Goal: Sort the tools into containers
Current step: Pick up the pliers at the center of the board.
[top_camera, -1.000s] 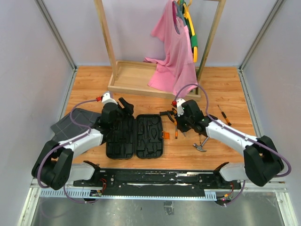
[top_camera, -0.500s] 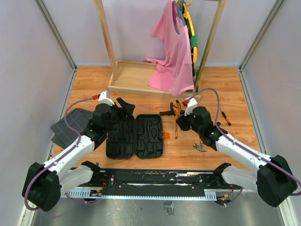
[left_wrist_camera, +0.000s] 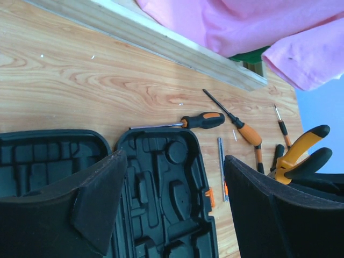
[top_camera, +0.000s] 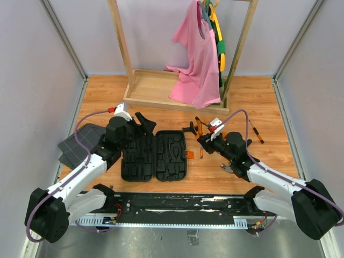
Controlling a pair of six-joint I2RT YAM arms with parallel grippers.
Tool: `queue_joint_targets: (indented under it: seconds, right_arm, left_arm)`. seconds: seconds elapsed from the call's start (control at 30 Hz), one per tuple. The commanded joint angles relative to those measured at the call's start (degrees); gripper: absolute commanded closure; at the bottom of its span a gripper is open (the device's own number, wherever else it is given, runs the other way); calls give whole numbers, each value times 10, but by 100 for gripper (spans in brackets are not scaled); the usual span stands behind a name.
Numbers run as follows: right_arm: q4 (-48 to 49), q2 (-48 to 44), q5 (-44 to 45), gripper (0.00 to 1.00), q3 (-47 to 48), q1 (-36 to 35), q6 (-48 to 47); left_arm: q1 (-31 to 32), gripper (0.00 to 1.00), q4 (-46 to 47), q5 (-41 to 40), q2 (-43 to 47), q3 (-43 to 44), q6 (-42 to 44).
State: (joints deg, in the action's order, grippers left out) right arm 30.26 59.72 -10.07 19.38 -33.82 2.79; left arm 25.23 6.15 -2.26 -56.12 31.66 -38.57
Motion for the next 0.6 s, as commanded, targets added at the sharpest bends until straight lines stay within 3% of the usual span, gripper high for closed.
queue_joint_targets:
  seconds: [0.0, 0.27, 0.43, 0.57]
  right_arm:
    - [107, -5, -69, 99, 1, -22, -100]
    - [66, 0, -114, 99, 17, -81, -266]
    - [-81, 11, -87, 99, 76, -148, -411]
    - [-170, 28, -29, 99, 108, -199, -520]
  left_arm:
    - [-4, 23, -27, 25, 12, 38, 20]
    - [-4, 22, -103, 73, 22, 87, 61]
    - [-3, 21, -146, 121, 19, 120, 112]
    - [21, 21, -173, 109, 16, 130, 132]
